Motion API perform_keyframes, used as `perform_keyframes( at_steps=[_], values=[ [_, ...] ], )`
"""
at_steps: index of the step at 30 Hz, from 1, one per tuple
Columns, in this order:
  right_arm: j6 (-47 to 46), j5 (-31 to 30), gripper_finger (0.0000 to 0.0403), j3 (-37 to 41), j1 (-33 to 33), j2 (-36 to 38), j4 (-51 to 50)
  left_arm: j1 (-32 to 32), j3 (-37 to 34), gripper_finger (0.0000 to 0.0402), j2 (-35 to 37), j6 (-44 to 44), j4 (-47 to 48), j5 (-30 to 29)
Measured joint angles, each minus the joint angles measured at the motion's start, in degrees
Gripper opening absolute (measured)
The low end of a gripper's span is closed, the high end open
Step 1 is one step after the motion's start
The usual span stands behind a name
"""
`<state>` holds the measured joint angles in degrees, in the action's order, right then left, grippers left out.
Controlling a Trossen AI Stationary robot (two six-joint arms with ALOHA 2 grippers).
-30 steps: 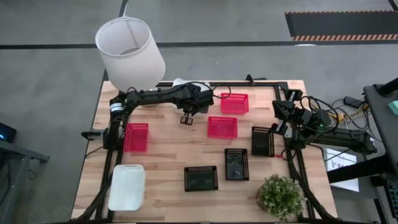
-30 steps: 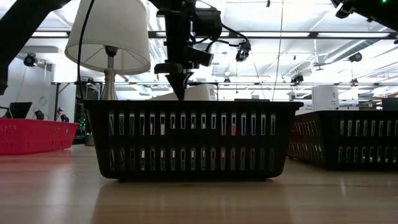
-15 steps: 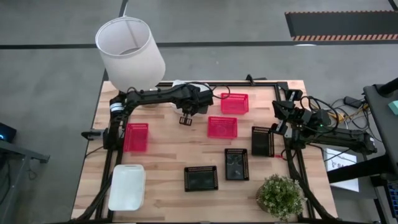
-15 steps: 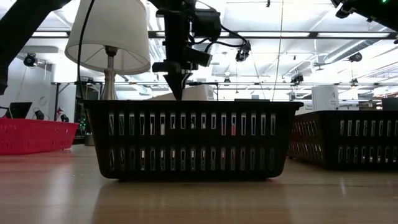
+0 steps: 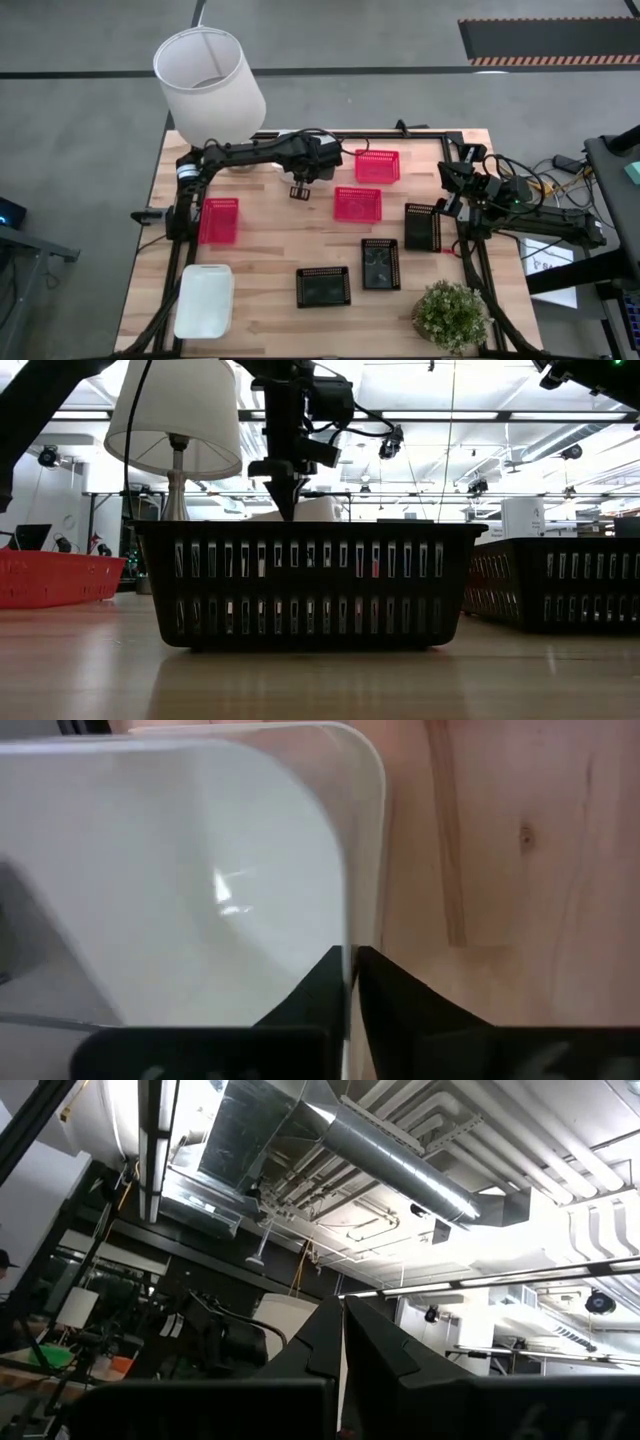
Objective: Stack baskets by color
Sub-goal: Stack the middle white bin on top of the top white bin
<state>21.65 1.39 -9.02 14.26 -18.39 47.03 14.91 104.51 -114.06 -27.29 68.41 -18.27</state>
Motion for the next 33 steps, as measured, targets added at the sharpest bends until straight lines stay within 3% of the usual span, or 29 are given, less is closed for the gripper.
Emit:
perform_keyframes(
  at_steps=[9,14,23,33],
  values=[
    [0.02,-0.01,0.0009,0.00,0.00,0.00,0.00,0.09,0.00,0.0083,0.11,0.08,-0.06,0.01],
    [0.04,0.00,0.0009,0.00,0.02,0.00,0.00,-0.15,2.50,0.0107,0.27,0.09,4.60,-0.30],
    [0.42,-0.02,0.0009,0.00,0.01,0.00,0.00,-0.38,2.07,0.0111,4.41,0.96,2.78,5.78],
    [0.73,0.00,0.0009,0.00,0.01,-0.02,-0.02,0.98,-3.42,0.0111,4.55,-3.24,-7.01,5.83]
  ],
)
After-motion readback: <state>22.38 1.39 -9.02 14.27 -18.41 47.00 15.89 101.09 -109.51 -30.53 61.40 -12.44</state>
